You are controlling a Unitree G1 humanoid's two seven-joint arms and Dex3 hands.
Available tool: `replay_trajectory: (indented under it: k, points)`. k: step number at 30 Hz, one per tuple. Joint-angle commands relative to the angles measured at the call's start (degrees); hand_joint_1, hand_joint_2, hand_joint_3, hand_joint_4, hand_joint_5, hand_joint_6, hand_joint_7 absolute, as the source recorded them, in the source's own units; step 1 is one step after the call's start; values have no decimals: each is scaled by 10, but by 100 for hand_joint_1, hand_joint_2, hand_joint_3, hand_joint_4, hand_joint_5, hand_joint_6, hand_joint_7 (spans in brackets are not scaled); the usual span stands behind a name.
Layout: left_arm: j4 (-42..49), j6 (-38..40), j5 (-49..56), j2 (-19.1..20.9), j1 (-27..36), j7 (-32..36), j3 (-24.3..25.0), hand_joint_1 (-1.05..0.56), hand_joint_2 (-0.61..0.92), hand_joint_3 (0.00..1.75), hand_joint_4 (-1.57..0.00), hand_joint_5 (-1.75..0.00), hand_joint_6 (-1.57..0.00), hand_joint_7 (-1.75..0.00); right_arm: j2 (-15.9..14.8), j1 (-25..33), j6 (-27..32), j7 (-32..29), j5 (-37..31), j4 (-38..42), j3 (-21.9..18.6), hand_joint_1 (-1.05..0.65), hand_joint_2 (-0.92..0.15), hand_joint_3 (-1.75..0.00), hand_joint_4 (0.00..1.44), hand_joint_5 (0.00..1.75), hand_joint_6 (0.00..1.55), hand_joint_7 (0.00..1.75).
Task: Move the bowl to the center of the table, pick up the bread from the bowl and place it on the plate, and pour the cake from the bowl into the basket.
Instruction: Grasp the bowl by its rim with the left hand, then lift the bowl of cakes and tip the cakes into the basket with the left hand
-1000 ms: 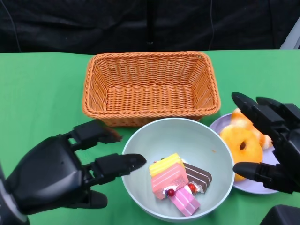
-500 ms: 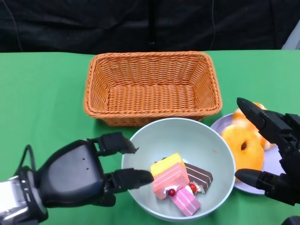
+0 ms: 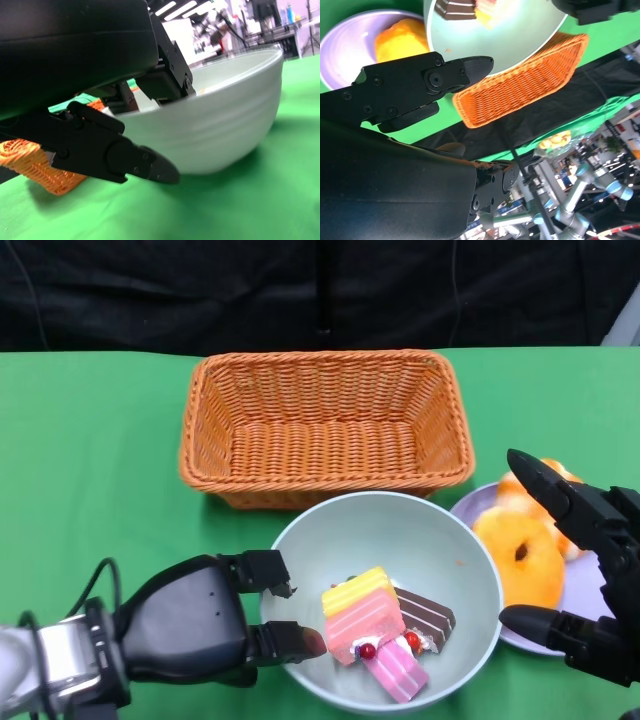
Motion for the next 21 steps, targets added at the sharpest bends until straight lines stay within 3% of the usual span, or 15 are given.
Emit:
replay_trajectory:
  k: [1, 3, 4, 6, 10, 11, 13, 17, 21]
  points:
    - [87, 39, 55, -31, -56, 99, -73, -40, 78, 0, -59, -112, -98, -17, 6, 14, 0, -1, 14, -16, -10, -38, -92, -8, 0, 52, 9, 12]
    - [131, 64, 72, -50, -81, 177, -108, -41, 78, 0, -66, -118, -106, -17, 11, 19, 1, -2, 18, -22, -10, -38, -92, -8, 0, 52, 9, 13]
    - [148, 75, 77, -57, -91, 212, -122, -39, 80, 0, -75, -151, -106, -49, 14, 21, 2, -3, 20, -24, -10, -39, -92, -8, 0, 54, 9, 13]
    - [176, 91, 80, -67, -107, 259, -147, -39, 81, 0, -80, -170, -95, -86, 18, 23, 2, -2, 21, -27, -10, -39, -92, -9, 0, 55, 9, 14]
    - [201, 108, 71, -72, -125, 305, -180, -38, 81, 0, -81, -174, -92, -96, 24, 25, 1, -3, 20, -31, -11, -39, -92, -9, 0, 55, 9, 14]
    - [202, 111, 67, -73, -128, 319, -184, -33, 85, 1, -88, -174, -81, -134, 27, 26, 1, -5, 20, -34, -11, -38, -92, -11, 0, 62, 8, 16]
    - [204, 117, 62, -74, -132, 334, -193, -31, 87, 2, -92, -175, -72, -160, 31, 27, 1, -6, 20, -37, -11, -37, -92, -13, 0, 66, 8, 17]
    - [210, 123, 54, -74, -137, 342, -207, -30, 88, 2, -93, -175, -69, -167, 35, 27, 0, -4, 19, -37, -12, -37, -92, -13, 0, 68, 7, 18]
    - [124, 102, 34, -12, -118, 302, -195, -28, 83, 1, -91, -175, -76, -151, 65, 30, -54, -56, 65, -27, -29, -38, -92, -21, 0, 86, 7, 26]
